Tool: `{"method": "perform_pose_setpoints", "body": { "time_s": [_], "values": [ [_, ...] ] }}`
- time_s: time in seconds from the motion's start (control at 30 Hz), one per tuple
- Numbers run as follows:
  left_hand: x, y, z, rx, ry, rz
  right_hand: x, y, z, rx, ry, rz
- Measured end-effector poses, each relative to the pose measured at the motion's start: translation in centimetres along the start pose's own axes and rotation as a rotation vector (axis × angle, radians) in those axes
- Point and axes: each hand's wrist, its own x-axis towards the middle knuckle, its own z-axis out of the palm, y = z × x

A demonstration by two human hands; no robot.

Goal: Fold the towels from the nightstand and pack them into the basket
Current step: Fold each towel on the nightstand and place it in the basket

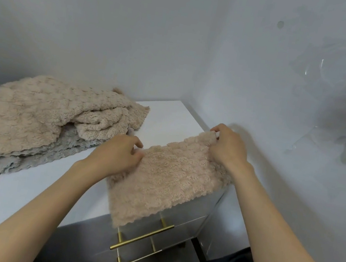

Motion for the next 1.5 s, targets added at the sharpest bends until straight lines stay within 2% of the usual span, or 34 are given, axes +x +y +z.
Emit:
{"method": "perform_pose_setpoints", "body": {
  "time_s": [0.1, 0.33, 0.43, 0.5, 0.63, 0.8, 0.93, 1.1, 1.23, 1.37, 1.5],
  "values": [
    [-0.1, -0.2, -0.2, -0.034, -0.02, -0.033, 1.2, -1.9, 1.1, 0.078, 0.08, -0.104],
    [-0.9, 0.3, 0.2, -0.256, -0.068, -0.032, 4.6, -6.5, 4.2, 0.368, 0.112, -0.199],
    [-1.2, 0.8, 0.7, -0.321, -0.038, -0.044, 5.1, -8.1, 4.9, 0.619, -0.039, -0.244],
    [-1.3, 0.9, 0.8, -0.287, 0.023, -0.065, 5.2, -8.2, 5.2, 0.662, -0.132, -0.26],
    [-2.1, 1.1, 0.8, -0.097, 0.124, -0.056, 5.0, -7.3, 5.0, 0.615, -0.174, -0.266],
    [-3.7, 1.7, 0.9, 0.013, 0.188, 0.144, 2.7, -6.0, 2.6, 0.509, -0.253, -0.302],
    [-4.6, 2.1, 1.0, 0.0, 0.084, 0.295, -0.5, -4.8, 0.4, 0.407, -0.427, -0.347],
    [-4.9, 2.3, 1.8, 0.111, 0.011, 0.338, -4.1, -3.3, -1.8, 0.219, -0.613, -0.396],
    [-4.9, 1.8, 1.8, 0.142, 0.005, 0.354, -6.1, -1.5, -1.9, 0.029, -0.589, -0.459],
    [-4.9, 1.7, 1.8, 0.185, 0.013, 0.365, -7.3, 0.1, -0.8, -0.197, -0.455, -0.531],
    [-4.9, 1.6, 1.6, 0.173, 0.025, 0.359, -7.1, 0.7, -0.5, -0.163, -0.367, -0.591]
  ]
}}
